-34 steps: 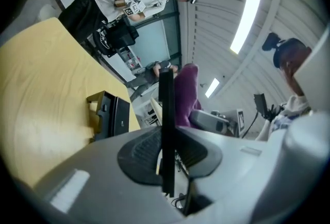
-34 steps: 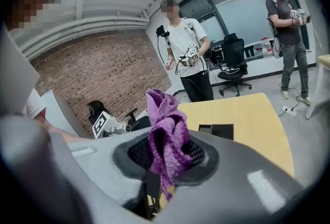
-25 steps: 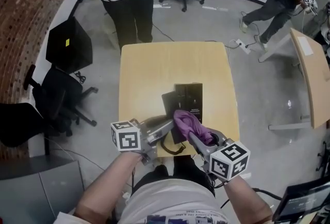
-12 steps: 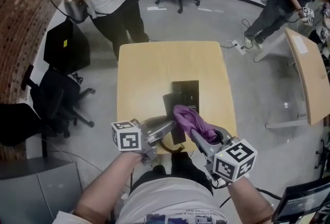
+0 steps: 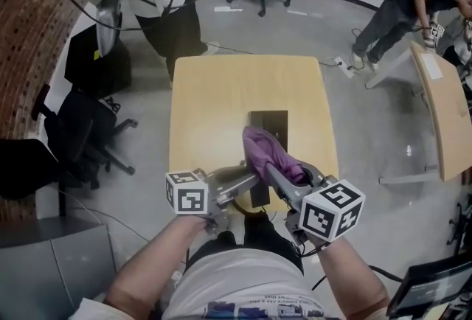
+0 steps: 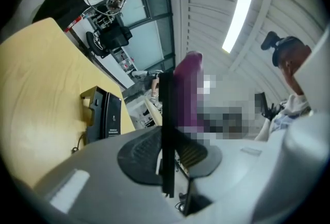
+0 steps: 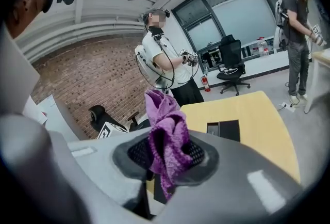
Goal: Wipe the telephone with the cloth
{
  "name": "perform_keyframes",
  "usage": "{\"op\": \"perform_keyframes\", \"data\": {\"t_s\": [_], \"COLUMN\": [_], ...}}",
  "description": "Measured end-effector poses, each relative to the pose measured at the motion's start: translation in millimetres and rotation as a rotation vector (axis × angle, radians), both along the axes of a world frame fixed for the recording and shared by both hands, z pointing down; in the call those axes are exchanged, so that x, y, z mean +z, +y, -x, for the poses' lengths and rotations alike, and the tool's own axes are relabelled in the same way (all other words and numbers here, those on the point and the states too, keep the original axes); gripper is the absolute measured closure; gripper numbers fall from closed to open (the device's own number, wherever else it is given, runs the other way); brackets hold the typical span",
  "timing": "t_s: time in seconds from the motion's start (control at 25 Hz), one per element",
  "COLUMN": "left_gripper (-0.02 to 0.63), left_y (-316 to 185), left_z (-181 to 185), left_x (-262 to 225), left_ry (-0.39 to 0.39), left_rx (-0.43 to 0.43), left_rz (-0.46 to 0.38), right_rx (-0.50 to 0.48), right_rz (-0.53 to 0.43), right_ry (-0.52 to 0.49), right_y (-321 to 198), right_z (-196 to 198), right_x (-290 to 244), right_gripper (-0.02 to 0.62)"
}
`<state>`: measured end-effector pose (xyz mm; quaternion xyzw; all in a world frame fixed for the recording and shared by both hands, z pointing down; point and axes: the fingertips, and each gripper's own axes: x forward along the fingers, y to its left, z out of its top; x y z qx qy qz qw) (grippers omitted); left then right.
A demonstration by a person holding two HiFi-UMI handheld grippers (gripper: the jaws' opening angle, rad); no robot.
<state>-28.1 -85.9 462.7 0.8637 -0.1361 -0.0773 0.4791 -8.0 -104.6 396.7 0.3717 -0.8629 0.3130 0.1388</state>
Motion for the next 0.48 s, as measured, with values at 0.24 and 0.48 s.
{"op": "perform_keyframes", "data": {"t_s": [0.24, 0.48], "left_gripper": [0.522, 0.522], "left_y": [-15.7, -19.3], "left_z": [18.2, 21.9], "left_x": [-4.1, -8.6], "left_ry": [0.011, 0.011], "left_rx": [-0.052, -0.066], "left_rz": [-0.012, -0.005], "right_rx": [-0.007, -0.025], "right_rz": [0.060, 0.113], "right_ry": [0.003, 0.030], "right_y": [22.7, 53.9], "right_z": [1.5, -4.3], "right_x": [19.1, 40.6], "right_gripper": [0.511, 0.511]}}
